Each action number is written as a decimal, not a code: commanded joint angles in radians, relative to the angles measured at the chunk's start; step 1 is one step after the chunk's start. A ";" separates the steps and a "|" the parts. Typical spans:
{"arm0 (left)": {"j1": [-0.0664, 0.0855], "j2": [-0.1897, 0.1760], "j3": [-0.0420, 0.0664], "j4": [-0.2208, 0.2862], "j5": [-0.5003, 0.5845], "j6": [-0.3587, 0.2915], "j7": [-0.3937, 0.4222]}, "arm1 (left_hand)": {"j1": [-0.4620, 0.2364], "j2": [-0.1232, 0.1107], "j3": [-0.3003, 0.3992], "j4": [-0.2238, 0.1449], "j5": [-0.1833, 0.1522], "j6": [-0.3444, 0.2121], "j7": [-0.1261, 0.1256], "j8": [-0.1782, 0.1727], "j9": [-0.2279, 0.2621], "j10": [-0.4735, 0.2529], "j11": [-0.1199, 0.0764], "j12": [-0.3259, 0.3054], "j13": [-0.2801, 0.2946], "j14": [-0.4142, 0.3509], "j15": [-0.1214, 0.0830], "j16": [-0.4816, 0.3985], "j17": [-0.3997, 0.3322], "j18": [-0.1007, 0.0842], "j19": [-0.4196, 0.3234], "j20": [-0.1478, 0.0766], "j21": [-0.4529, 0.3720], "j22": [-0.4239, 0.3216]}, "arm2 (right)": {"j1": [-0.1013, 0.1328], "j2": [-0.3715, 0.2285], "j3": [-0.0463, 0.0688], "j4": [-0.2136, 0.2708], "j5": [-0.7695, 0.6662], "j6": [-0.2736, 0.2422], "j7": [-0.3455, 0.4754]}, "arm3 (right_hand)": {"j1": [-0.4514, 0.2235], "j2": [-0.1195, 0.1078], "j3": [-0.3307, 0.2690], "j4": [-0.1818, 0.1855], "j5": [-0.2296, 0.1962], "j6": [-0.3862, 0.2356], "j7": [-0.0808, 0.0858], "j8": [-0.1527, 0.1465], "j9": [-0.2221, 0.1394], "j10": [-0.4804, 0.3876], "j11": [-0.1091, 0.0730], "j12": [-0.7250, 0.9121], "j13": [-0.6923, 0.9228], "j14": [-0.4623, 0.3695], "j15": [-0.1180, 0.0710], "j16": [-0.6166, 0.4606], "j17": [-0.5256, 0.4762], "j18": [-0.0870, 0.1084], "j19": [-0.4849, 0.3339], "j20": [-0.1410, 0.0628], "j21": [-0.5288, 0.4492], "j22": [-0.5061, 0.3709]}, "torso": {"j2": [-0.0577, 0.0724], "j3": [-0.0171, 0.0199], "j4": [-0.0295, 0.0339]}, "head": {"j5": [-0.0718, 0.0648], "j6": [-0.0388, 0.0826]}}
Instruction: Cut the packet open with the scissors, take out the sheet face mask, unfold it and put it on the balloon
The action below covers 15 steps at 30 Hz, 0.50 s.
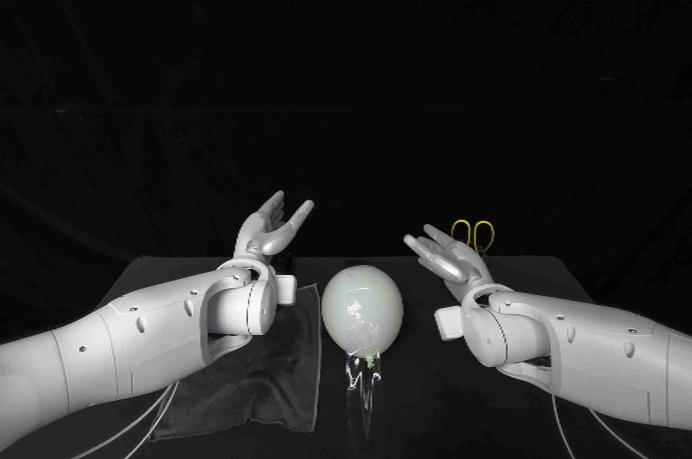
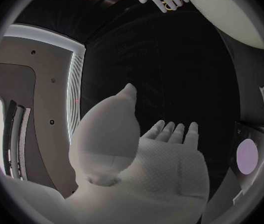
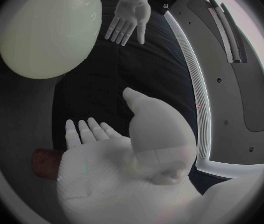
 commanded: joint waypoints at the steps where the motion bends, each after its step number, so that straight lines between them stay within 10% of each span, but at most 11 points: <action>1: 0.003 0.004 0.000 -0.005 -0.007 0.068 0.032 | 0.059 0.005 0.010 0.014 0.008 0.023 0.091 0.008 0.005 0.014 0.019 0.007 0.004 0.005 0.010 0.005 0.003 0.031 -0.002 0.017 0.004 0.002 | 0.009 0.006 -0.011 -0.016 -0.049 0.155 -0.047 | 0.070 0.005 0.018 -0.013 0.017 0.039 0.150 0.011 0.009 0.055 0.017 0.012 0.006 0.039 0.020 0.013 0.009 0.017 0.021 0.019 0.013 0.007 | 0.000 0.0000 -0.0002 | 0.000 0.000; 10: 0.003 -0.047 -0.001 0.014 -0.003 0.109 0.048 | 0.080 0.024 0.023 0.009 0.008 0.107 0.120 0.042 0.026 0.112 0.050 0.028 0.017 0.073 0.036 0.026 0.022 0.062 0.026 0.032 0.016 0.010 | 0.025 -0.032 -0.016 -0.024 -0.144 0.089 0.013 | 0.133 -0.003 0.029 -0.067 0.013 0.230 0.151 0.075 0.050 0.254 0.024 0.038 0.021 0.231 0.030 0.060 0.040 0.007 0.094 0.021 0.047 0.023 | 0.003 0.0051 -0.0067 | -0.003 -0.007; 12: 0.004 -0.052 -0.001 0.019 -0.002 0.107 0.053 | 0.097 0.032 0.029 0.005 0.004 0.198 0.127 0.081 0.047 0.192 0.058 0.046 0.025 0.155 0.093 0.053 0.045 0.027 0.115 0.040 0.050 0.030 | 0.029 -0.035 -0.016 -0.025 -0.156 0.079 0.019 | 0.148 -0.007 0.034 -0.081 0.012 0.296 0.151 0.099 0.065 0.346 0.031 0.054 0.028 0.314 0.037 0.085 0.054 0.001 0.127 0.023 0.061 0.029 | 0.004 0.0046 -0.0074 | -0.004 -0.007; 15: 0.004 -0.059 -0.001 0.026 -0.001 0.111 0.058 | 0.109 0.034 0.030 0.005 0.009 0.277 0.132 0.115 0.067 0.269 0.071 0.060 0.031 0.265 0.079 0.095 0.074 0.004 0.211 0.036 0.088 0.051 | 0.035 -0.041 -0.015 -0.025 -0.177 0.065 0.025 | 0.163 -0.011 0.040 -0.096 0.008 0.362 0.148 0.121 0.079 0.449 0.033 0.066 0.032 0.396 0.040 0.107 0.066 -0.007 0.174 0.024 0.080 0.037 | 0.005 0.0048 -0.0073 | -0.004 -0.006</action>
